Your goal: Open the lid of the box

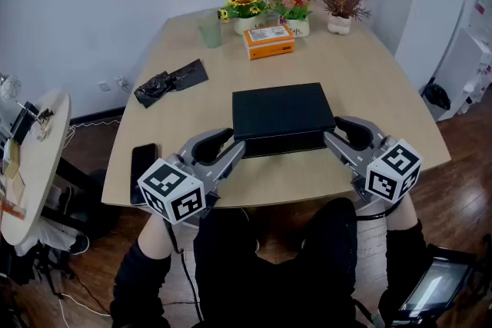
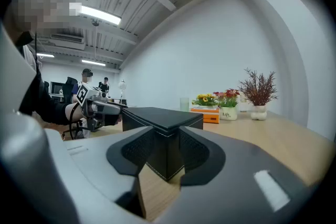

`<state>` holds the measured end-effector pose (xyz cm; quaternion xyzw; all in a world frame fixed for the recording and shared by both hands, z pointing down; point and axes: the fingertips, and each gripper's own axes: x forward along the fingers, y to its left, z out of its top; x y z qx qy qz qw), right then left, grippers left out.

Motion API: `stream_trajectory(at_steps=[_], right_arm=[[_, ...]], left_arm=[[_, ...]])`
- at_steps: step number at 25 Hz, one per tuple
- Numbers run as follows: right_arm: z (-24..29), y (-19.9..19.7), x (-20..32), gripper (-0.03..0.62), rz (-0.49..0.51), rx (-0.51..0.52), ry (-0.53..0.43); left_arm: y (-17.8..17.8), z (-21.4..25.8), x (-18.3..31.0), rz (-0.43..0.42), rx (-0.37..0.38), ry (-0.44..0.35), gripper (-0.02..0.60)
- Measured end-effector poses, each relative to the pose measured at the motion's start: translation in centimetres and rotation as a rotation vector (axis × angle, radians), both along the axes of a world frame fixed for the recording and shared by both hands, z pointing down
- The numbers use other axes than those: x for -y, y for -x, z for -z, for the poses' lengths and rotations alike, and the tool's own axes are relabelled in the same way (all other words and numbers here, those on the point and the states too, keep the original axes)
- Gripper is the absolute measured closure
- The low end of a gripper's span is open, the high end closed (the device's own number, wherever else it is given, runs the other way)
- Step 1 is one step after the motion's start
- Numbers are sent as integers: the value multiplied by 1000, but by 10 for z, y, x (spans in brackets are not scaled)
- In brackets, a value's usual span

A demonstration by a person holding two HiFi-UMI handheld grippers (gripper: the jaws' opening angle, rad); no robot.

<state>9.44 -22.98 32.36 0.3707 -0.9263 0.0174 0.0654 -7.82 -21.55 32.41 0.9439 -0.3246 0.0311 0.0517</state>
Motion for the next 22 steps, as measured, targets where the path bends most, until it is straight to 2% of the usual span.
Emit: stream_trajectory(at_steps=[4,11,18,22], right_arm=[[2,0,-2,446,-1,-45,-33],[4,1,-1,445,14,-111,-60],[6,-4,5,465,34,-18,66],[12,-5,3,478,35,-52,37]], left_arm=[[-2,-3,-1,25,83,-70,462],[-2,-3,-1,27,78,-80,462],[-4,-3,-4,14,99,-90,462],[-5,-3,-4,8,116,-91,462]])
